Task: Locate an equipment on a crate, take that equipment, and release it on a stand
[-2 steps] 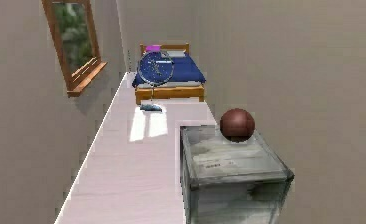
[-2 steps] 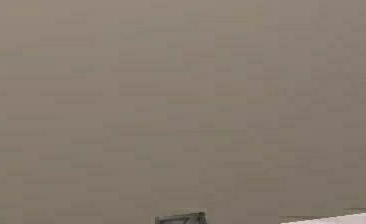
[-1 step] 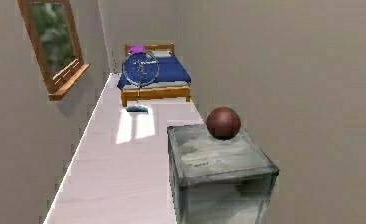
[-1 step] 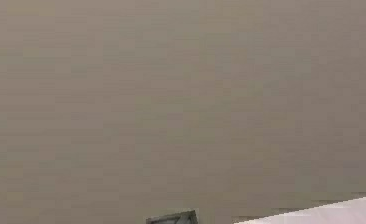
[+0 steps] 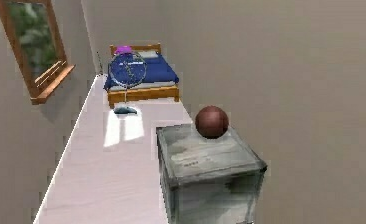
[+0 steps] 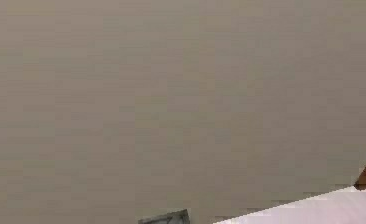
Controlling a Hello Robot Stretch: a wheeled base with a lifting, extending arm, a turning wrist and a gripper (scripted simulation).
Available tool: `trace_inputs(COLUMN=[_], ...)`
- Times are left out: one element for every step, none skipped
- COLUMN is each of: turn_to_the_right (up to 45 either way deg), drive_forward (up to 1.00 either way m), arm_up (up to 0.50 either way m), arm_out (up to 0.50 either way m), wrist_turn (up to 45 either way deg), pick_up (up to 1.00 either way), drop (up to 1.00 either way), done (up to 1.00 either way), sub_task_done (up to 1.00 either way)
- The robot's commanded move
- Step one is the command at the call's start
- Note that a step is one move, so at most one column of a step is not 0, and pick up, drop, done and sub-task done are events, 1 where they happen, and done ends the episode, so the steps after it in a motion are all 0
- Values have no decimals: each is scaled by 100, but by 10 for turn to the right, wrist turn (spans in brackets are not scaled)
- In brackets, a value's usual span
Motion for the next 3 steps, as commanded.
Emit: trace_inputs(turn_to_the_right=[0,-450,-300], drive_forward=[30,0,0], arm_up=[0,0,0], arm_out=[0,0,0], wrist_turn=[0,0,0], pick_up=[0,0,0], drop=[0,0,0], done=[0,0,0], sub_task_done=[0,0,0])
